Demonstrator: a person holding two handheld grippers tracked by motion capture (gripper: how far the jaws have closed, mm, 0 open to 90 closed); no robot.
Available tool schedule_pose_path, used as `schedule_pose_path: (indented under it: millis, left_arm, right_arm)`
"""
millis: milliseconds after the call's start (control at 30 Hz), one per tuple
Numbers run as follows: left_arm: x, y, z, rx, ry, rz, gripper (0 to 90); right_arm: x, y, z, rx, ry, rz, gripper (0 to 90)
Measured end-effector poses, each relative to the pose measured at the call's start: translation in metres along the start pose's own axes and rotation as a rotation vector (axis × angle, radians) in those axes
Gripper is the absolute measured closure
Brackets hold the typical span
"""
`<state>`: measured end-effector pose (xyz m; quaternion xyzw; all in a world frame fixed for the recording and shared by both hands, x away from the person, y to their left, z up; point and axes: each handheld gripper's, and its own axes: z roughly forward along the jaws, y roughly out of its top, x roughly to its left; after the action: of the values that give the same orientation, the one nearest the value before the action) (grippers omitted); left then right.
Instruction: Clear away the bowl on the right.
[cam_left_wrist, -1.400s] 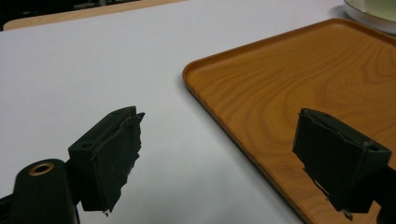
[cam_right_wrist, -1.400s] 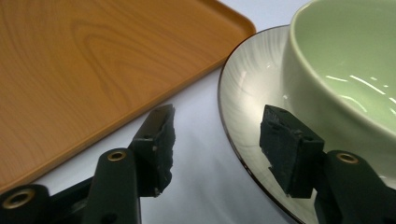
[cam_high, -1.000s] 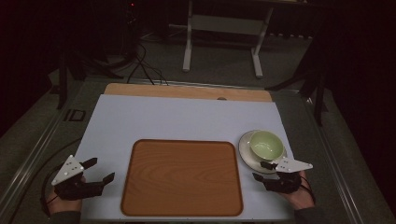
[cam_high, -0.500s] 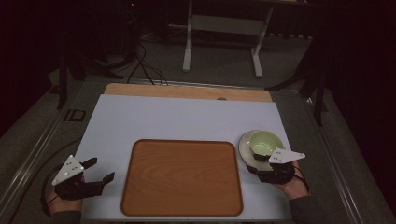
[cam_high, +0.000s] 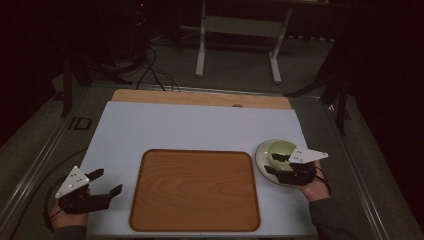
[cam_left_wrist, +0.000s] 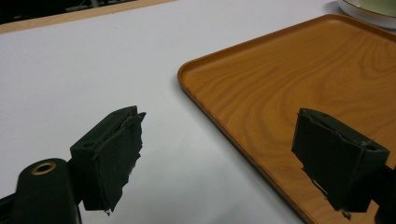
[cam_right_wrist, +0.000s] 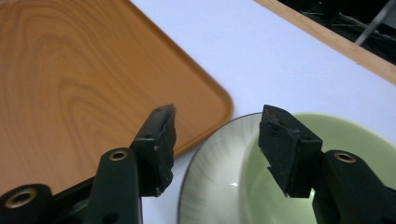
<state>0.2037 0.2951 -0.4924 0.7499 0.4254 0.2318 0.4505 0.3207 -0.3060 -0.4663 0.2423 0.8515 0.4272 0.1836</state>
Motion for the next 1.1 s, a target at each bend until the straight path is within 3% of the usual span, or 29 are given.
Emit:
schedule_pose_path:
  millis: [433, 1100]
  left_arm:
    - [0.0, 0.0, -0.001, -0.007, 0.0, 0.004, 15.4]
    - [0.002, -0.001, -0.003, -0.019, 0.009, -0.005, 15.5]
  right_arm:
    - [-0.025, 0.008, 0.001, 0.012, -0.041, 0.01, 45.1]
    - [-0.05, 0.01, 0.01, 0.043, -0.073, 0.039, 42.9]
